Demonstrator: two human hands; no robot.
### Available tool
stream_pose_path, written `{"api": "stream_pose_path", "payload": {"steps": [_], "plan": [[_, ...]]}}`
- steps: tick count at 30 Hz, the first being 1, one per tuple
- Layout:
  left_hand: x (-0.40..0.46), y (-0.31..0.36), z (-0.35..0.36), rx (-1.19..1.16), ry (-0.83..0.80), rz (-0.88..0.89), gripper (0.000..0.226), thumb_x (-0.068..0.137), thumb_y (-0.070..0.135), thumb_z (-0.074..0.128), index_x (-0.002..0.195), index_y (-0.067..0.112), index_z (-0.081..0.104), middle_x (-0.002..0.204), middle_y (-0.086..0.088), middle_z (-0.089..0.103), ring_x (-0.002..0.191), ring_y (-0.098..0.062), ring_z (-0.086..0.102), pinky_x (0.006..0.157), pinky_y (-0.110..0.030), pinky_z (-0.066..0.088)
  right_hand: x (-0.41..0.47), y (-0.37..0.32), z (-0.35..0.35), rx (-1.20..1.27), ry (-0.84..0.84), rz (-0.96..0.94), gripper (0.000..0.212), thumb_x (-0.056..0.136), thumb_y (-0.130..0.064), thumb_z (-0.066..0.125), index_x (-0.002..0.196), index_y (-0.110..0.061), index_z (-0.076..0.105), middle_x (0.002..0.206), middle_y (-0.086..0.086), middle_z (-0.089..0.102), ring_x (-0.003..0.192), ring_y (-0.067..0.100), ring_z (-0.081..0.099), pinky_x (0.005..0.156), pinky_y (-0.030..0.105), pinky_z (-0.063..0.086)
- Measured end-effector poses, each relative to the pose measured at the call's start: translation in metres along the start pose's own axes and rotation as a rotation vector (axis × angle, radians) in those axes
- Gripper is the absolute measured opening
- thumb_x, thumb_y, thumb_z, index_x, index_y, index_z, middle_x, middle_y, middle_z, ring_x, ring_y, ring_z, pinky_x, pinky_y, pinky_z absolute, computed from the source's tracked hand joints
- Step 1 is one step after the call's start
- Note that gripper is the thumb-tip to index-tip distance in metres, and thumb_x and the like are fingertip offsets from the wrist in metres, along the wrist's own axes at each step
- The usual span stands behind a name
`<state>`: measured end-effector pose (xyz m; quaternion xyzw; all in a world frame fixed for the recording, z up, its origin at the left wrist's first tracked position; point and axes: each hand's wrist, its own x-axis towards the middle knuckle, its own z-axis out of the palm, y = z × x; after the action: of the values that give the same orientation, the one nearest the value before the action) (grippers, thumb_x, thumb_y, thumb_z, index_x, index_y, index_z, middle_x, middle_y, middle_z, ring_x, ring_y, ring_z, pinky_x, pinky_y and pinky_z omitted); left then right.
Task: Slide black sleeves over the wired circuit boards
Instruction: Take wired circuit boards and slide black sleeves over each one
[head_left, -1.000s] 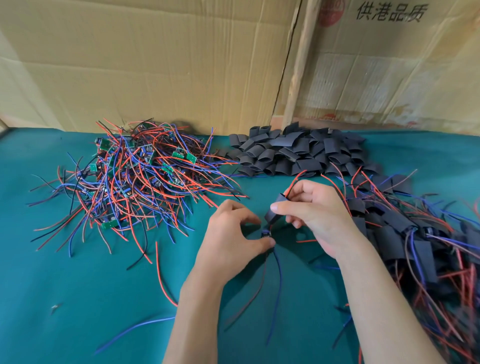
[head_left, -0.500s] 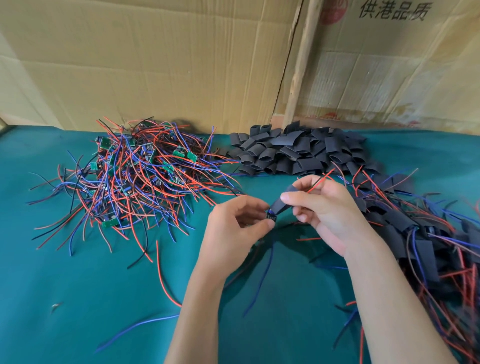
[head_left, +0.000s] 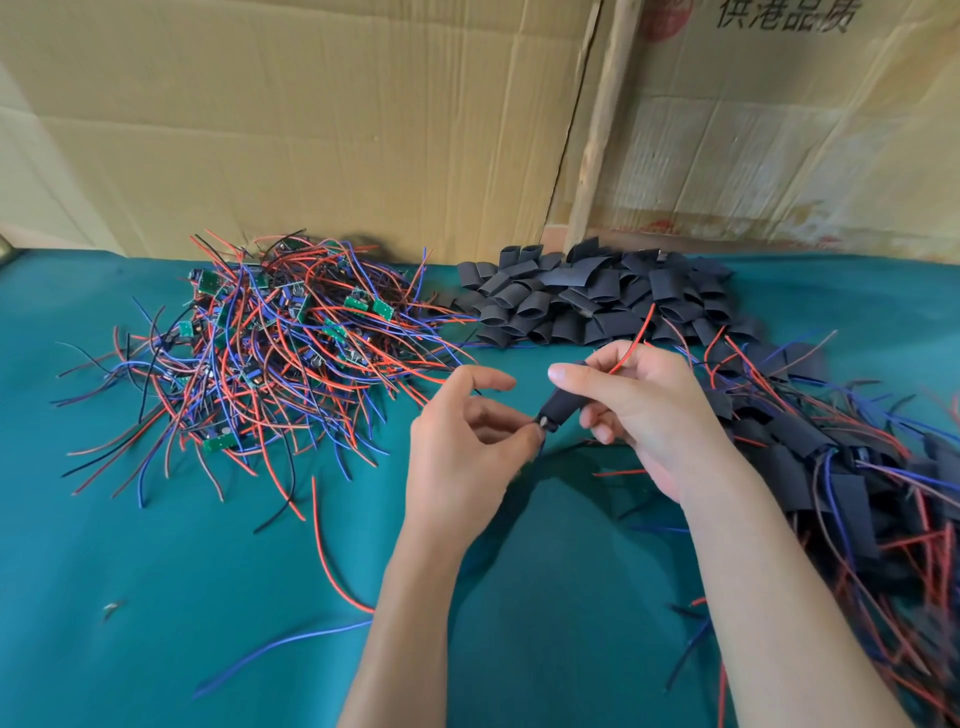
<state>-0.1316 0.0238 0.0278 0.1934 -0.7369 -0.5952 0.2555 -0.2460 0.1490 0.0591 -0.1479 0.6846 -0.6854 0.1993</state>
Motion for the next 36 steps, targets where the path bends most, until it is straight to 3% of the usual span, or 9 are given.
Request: {"api": "stream_pose_path", "payload": {"steps": [6, 14, 18, 23, 26, 29, 31, 34, 36], "plan": [[0.001, -0.002, 0.002, 0.047, 0.002, 0.062, 0.037, 0.076, 0.005, 0.078, 0.095, 0.031, 0.059, 0.075, 0.008, 0.075, 0.066, -0.01, 0.068, 0.064, -0.024, 0.048, -0.001, 0.0, -0.001, -0.03, -0.039, 0.041, 0.03, 0.079, -0.02, 0.086, 0.082, -0.008, 0.059, 0.071, 0.017, 0.066, 0.043, 0.015, 0.05, 0.037, 0.023, 0.034], [0.001, -0.002, 0.002, 0.053, 0.04, 0.041, 0.033, 0.07, 0.007, 0.076, 0.092, 0.028, 0.061, 0.068, 0.005, 0.071, 0.051, -0.012, 0.059, 0.051, -0.02, 0.043, -0.004, 0.002, 0.009, -0.031, -0.09, 0.084, 0.026, 0.079, -0.018, 0.084, 0.078, -0.013, 0.058, 0.062, 0.003, 0.064, 0.043, 0.015, 0.052, 0.037, 0.023, 0.034], [0.0, -0.002, 0.005, 0.175, 0.021, 0.064, 0.017, 0.074, 0.008, 0.073, 0.079, 0.022, 0.064, 0.058, 0.003, 0.067, 0.05, -0.013, 0.061, 0.053, -0.026, 0.047, -0.007, -0.001, 0.01, -0.028, -0.165, 0.135, 0.022, 0.084, -0.018, 0.08, 0.085, -0.012, 0.058, 0.064, 0.002, 0.065, 0.046, 0.014, 0.052, 0.038, 0.022, 0.036], [0.001, 0.001, 0.0, -0.119, -0.161, -0.001, 0.011, 0.085, 0.014, 0.079, 0.082, 0.017, 0.069, 0.066, -0.002, 0.071, 0.062, -0.018, 0.072, 0.046, -0.02, 0.045, -0.013, -0.017, -0.008, -0.035, -0.119, 0.086, 0.012, 0.087, -0.014, 0.075, 0.086, -0.008, 0.064, 0.066, 0.007, 0.06, 0.042, 0.013, 0.041, 0.036, 0.02, 0.024], [0.003, 0.0, 0.0, -0.104, -0.156, -0.019, 0.005, 0.081, 0.024, 0.073, 0.08, 0.021, 0.07, 0.069, -0.002, 0.073, 0.068, -0.021, 0.071, 0.052, -0.029, 0.049, -0.021, -0.037, -0.047, -0.275, -0.014, 0.061, 0.017, 0.072, -0.018, 0.083, 0.079, -0.011, 0.07, 0.058, -0.001, 0.054, 0.04, 0.009, 0.034, 0.036, 0.016, 0.017], [0.006, -0.006, 0.002, 0.092, -0.025, -0.011, 0.008, 0.085, 0.017, 0.069, 0.077, 0.02, 0.069, 0.066, 0.0, 0.071, 0.07, -0.025, 0.07, 0.068, -0.042, 0.058, -0.038, -0.057, -0.087, -0.661, -0.043, 0.18, 0.037, 0.053, -0.027, 0.092, 0.083, -0.016, 0.075, 0.054, -0.003, 0.053, 0.037, 0.005, 0.036, 0.035, 0.014, 0.021], [0.007, -0.009, 0.002, 0.224, 0.074, 0.009, 0.013, 0.087, 0.013, 0.067, 0.076, 0.02, 0.067, 0.064, 0.004, 0.069, 0.067, -0.018, 0.066, 0.071, -0.034, 0.056, -0.045, -0.066, -0.102, -0.798, 0.018, 0.258, 0.041, 0.053, -0.033, 0.092, 0.086, -0.017, 0.075, 0.059, -0.003, 0.06, 0.043, 0.009, 0.047, 0.046, 0.018, 0.032], [0.006, -0.007, -0.001, 0.314, 0.23, 0.028, 0.015, 0.085, 0.015, 0.067, 0.073, 0.024, 0.066, 0.06, 0.014, 0.063, 0.061, -0.001, 0.058, 0.063, -0.013, 0.042, -0.038, -0.075, -0.106, -1.021, 0.308, 0.069, 0.036, 0.063, -0.045, 0.089, 0.086, -0.025, 0.069, 0.087, -0.004, 0.074, 0.087, 0.02, 0.068, 0.082, 0.034, 0.048], [0.006, -0.005, -0.003, 0.286, 0.309, 0.005, 0.012, 0.084, 0.014, 0.065, 0.076, 0.023, 0.068, 0.059, 0.014, 0.061, 0.06, 0.0, 0.056, 0.06, -0.011, 0.039, -0.03, -0.08, -0.082, -1.059, 0.35, -0.15, 0.024, 0.072, -0.045, 0.083, 0.083, -0.031, 0.067, 0.084, -0.013, 0.074, 0.083, 0.007, 0.066, 0.076, 0.025, 0.044]]}}
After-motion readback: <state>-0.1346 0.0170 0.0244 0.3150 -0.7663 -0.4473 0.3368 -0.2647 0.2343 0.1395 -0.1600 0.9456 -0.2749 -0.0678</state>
